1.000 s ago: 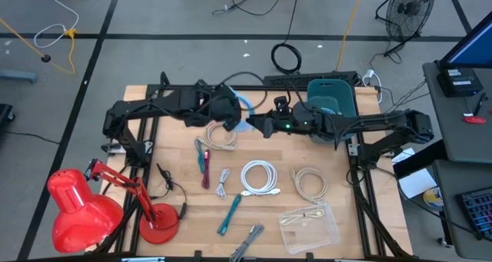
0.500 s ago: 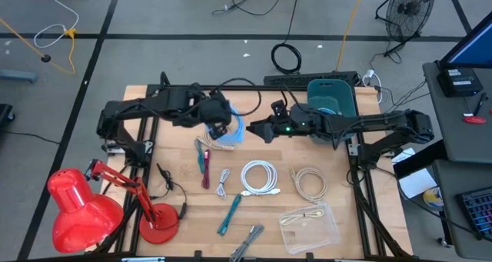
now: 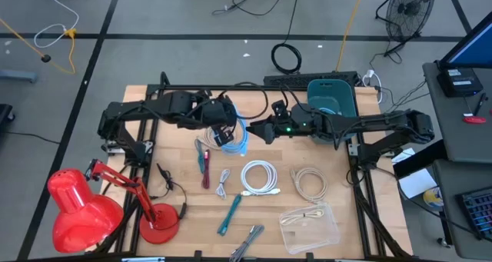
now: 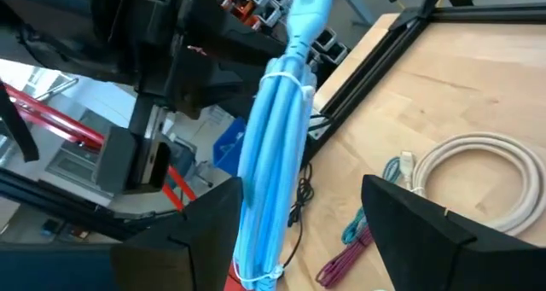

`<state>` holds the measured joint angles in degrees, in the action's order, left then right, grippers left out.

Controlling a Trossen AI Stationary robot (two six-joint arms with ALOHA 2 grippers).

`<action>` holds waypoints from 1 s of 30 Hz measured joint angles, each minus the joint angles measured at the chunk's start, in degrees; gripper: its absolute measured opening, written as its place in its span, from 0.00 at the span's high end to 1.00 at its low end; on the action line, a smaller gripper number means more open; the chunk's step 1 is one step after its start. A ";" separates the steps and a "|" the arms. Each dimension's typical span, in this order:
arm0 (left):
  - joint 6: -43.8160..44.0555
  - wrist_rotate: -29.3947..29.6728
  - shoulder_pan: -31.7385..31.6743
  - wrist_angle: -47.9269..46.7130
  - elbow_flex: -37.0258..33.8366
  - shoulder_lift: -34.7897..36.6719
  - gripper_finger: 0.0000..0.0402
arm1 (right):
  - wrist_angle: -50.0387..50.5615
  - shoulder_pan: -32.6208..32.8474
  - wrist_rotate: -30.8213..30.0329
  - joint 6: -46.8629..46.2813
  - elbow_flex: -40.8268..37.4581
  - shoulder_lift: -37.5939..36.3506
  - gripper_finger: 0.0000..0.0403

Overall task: Pick & Place USB Port
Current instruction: Put the blue hdmi cable into the blue bin

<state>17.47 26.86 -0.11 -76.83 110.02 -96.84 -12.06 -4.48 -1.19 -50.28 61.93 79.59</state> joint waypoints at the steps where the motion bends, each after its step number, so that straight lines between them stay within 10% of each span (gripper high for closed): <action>1: -0.02 -0.23 -0.15 -0.01 0.00 -0.01 0.94 | -0.07 0.00 -0.02 0.05 0.00 0.01 0.42; 19: -1.92 -2.46 -1.26 3.59 0.00 -4.40 0.95 | 0.19 0.80 -0.20 -1.50 0.00 0.13 0.50; 30: -0.95 -2.90 -0.84 3.39 0.00 -4.26 0.95 | 1.21 0.82 -0.17 -1.62 0.00 0.15 0.73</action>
<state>16.52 23.97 -0.95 -73.43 110.02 -101.09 -10.85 -3.66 -1.36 -51.90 61.93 79.75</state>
